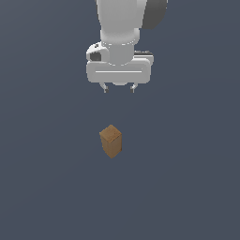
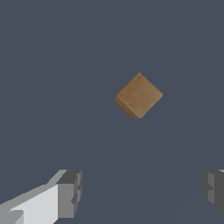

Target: Pick up the object and move it to a goal position.

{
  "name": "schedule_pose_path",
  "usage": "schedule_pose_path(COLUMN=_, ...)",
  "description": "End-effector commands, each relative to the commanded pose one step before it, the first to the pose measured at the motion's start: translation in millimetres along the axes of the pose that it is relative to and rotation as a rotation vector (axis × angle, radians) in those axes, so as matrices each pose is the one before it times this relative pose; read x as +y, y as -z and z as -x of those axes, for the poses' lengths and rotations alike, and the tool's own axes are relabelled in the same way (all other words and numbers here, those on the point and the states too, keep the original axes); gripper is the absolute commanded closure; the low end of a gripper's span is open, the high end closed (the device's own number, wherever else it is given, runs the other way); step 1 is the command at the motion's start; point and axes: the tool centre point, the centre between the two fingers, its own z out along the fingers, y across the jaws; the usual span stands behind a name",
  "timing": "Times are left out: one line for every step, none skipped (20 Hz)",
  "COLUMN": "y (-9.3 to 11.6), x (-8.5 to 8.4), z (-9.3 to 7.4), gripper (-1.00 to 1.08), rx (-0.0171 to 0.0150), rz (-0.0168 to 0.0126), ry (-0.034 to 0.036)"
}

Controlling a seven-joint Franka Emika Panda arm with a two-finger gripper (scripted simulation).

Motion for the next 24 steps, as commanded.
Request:
schedule_pose_path(y=0.0, x=0.01, z=0.0, gripper=-0.92, rx=0.0, rz=0.0, ry=0.0)
schedule_pose_path(y=0.35, x=-0.71, z=-0.14, gripper=-0.92, rx=0.0008, rz=-0.00048, ry=0.00123)
schedule_pose_path(y=0.91, x=-1.9, z=-0.48, gripper=-0.92, rx=0.00213, rz=-0.00134, ry=0.00329)
schedule_pose_path(y=1.53, x=-3.17, z=-0.76, gripper=-0.92, rx=0.00355, rz=-0.00224, ry=0.00553)
schedule_pose_path(y=2.13, x=-4.4, z=-1.03, gripper=-0.92, rx=0.00491, rz=-0.00311, ry=0.00776)
schedule_pose_path(y=2.71, x=-5.6, z=-1.28, gripper=-0.92, rx=0.0062, rz=-0.00396, ry=0.01002)
schedule_pose_path(y=2.86, x=-5.87, z=-1.29, gripper=-0.92, rx=0.00645, rz=-0.00415, ry=0.01078)
schedule_pose_path(y=2.27, x=-4.58, z=-0.96, gripper=-0.92, rx=0.00501, rz=-0.00323, ry=0.00875)
schedule_pose_path(y=1.64, x=-3.23, z=-0.63, gripper=-0.92, rx=0.00351, rz=-0.00225, ry=0.00653)
schedule_pose_path(y=1.02, x=-1.9, z=-0.31, gripper=-0.92, rx=0.00205, rz=-0.0013, ry=0.00424)
schedule_pose_path(y=0.36, x=-0.56, z=-0.03, gripper=-0.92, rx=0.0006, rz=-0.00036, ry=0.00169)
schedule_pose_path(y=-0.26, x=0.55, z=0.14, gripper=-0.92, rx=-0.00061, rz=0.0004, ry=-0.00095)
schedule_pose_path(y=-0.61, x=0.97, z=0.06, gripper=-0.92, rx=-0.00104, rz=0.00062, ry=-0.00284)
schedule_pose_path(y=-0.68, x=0.64, z=-0.24, gripper=-0.92, rx=-0.00067, rz=0.00029, ry=-0.00378)
schedule_pose_path(y=-0.77, x=0.36, z=-0.55, gripper=-0.92, rx=-0.00034, rz=-0.00001, ry=-0.00482)
schedule_pose_path(y=-0.95, x=0.32, z=-0.78, gripper=-0.92, rx=-0.00026, rz=-0.00014, ry=-0.00617)
schedule_pose_path(y=-1.2, x=0.42, z=-0.95, gripper=-0.92, rx=-0.00037, rz=-0.00013, ry=-0.00768)
schedule_pose_path(y=-1.48, x=0.62, z=-1.09, gripper=-0.92, rx=-0.00058, rz=-0.00004, ry=-0.00927)
schedule_pose_path(y=-1.75, x=0.79, z=-1.23, gripper=-0.92, rx=-0.00076, rz=0.00004, ry=-0.01078)
schedule_pose_path(y=-2.01, x=0.95, z=-1.38, gripper=-0.92, rx=-0.00091, rz=0.00011, ry=-0.01232)
schedule_pose_path(y=-2.26, x=1.05, z=-1.54, gripper=-0.92, rx=-0.00102, rz=0.00017, ry=-0.01374)
schedule_pose_path(y=-2.49, x=1.11, z=-1.71, gripper=-0.92, rx=-0.00109, rz=0.0002, ry=-0.01512)
schedule_pose_path(y=-2.74, x=1.15, z=-1.89, gripper=-0.92, rx=-0.00115, rz=0.00024, ry=-0.01655)
schedule_pose_path(y=-2.98, x=1.23, z=-2.06, gripper=-0.92, rx=-0.00122, rz=0.00031, ry=-0.01795)
